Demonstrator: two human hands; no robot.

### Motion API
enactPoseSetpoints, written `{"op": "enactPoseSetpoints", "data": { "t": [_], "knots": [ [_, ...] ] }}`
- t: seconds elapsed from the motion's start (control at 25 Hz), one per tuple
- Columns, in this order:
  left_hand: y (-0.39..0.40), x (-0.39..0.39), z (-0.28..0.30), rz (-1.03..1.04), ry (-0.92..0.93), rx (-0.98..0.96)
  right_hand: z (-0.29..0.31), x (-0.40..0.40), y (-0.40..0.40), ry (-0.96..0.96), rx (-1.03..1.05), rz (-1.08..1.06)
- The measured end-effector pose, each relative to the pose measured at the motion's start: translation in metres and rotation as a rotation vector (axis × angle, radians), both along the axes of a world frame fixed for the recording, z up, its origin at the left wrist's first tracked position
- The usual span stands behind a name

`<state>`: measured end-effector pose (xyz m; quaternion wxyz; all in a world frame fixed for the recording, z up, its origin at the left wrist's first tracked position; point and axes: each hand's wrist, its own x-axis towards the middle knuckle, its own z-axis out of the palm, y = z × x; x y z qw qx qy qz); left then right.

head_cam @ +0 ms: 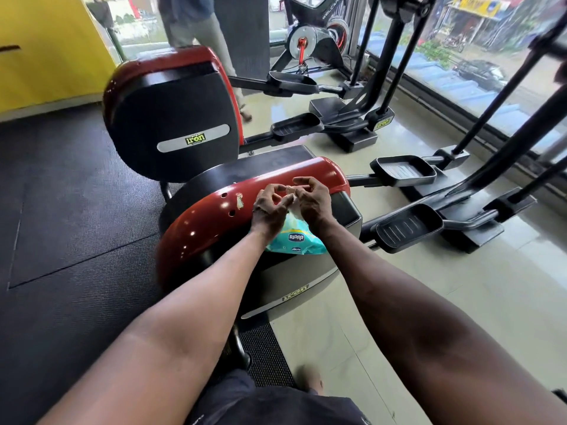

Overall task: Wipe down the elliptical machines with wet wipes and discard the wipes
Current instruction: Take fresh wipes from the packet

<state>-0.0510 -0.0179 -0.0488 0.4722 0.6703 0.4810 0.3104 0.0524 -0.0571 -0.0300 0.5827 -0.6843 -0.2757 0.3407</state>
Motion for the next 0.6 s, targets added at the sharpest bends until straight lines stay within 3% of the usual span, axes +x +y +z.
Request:
{"op": "enactPoseSetpoints", "data": {
  "t": [0.2,0.32,0.48,0.6],
  "knots": [
    [0.029,-0.048,0.024,-0.091,-0.369,-0.347,0.029,-0.052,0.026,0.037,0.117,0.016],
    [0.063,-0.115,0.032,-0.149,-0.459,-0.368,0.029,-0.114,0.053,0.022,0.114,0.000],
    [0.116,-0.210,0.036,-0.083,-0.430,-0.369,0.016,-0.204,0.100,-0.069,-0.069,0.099],
    [0.161,-0.261,0.049,-0.030,-0.401,-0.481,0.030,-0.255,0.144,-0.022,-0.066,0.051]
  ]
}}
